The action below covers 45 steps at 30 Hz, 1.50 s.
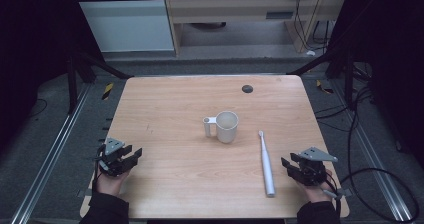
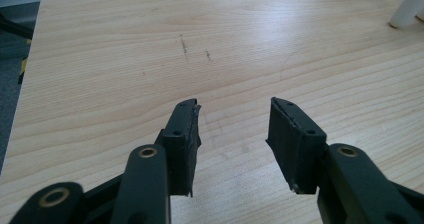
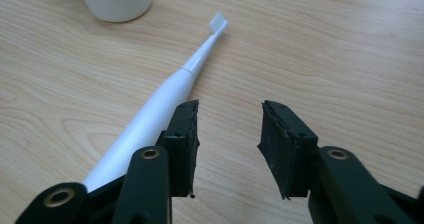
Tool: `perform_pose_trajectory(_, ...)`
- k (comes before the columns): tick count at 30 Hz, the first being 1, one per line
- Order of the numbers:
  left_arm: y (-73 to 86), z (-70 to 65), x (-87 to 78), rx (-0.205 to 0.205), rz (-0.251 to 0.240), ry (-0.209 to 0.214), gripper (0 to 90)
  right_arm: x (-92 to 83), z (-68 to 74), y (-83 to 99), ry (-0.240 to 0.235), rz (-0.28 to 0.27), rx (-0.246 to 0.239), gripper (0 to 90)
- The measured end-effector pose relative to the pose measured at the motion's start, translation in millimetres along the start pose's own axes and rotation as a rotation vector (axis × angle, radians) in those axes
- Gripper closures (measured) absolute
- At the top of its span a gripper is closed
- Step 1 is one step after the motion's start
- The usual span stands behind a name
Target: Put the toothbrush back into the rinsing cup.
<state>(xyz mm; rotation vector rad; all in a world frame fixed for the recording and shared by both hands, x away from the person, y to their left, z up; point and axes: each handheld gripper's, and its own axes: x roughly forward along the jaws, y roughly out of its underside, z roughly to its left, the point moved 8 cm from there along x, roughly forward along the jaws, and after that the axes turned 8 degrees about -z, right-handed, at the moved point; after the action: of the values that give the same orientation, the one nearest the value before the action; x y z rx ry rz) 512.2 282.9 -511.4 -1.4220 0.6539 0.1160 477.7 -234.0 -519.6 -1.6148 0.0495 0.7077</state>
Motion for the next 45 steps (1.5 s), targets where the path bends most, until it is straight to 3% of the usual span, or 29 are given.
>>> perform_pose_trajectory(7,0.6,-1.1,0.2,0.006,0.009,0.008,60.8,-1.9,16.0,-2.2,-0.047,0.004,0.001,65.9)
perform_pose_trajectory(17,0.9,-3.1,0.9,0.016,0.019,0.019,67.8,3.7,21.0,-2.9,-0.060,0.008,-0.001,75.5)
perform_pose_trajectory(29,1.5,-3.7,1.8,0.023,0.028,0.020,70.2,31.1,18.9,-7.2,-0.047,0.033,-0.013,87.3)
perform_pose_trajectory(32,1.9,-4.1,2.4,0.040,0.031,0.018,71.3,35.2,15.4,-6.4,-0.037,0.040,-0.001,89.3)
perform_pose_trajectory(45,2.4,-3.6,2.7,0.060,0.039,0.015,72.5,65.0,17.4,-6.3,-0.047,0.100,0.001,89.9)
